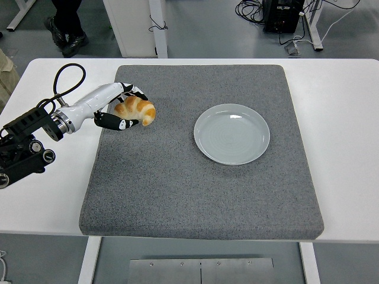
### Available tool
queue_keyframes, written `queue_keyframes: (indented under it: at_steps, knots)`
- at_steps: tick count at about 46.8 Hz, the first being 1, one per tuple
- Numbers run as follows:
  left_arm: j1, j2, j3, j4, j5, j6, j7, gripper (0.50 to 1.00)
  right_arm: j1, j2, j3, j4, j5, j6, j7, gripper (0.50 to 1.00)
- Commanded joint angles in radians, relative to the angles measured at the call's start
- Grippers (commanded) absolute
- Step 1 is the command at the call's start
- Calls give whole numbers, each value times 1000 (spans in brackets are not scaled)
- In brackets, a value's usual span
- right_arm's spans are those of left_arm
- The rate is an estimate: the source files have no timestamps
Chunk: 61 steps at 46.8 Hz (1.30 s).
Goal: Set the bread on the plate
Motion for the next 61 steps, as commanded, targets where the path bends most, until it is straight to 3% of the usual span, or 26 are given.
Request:
queue_keyframes:
  at_steps: [1, 34, 46, 61]
  knots:
    - [-40, 15, -2, 0, -2, -29, 0, 500, 0, 0, 0, 1, 0, 0, 0, 1000]
    - [-324, 13, 1, -2, -15, -172, 0, 500, 0, 0, 0, -1, 0, 0, 0, 1000]
    - [-427, -77, 82, 1, -11, -180, 0, 500, 0, 0, 0, -1, 0, 0, 0, 1000]
    - [-482, -191, 127, 32, -2, -177, 3, 500, 0, 0, 0, -1, 0, 0, 0, 1000]
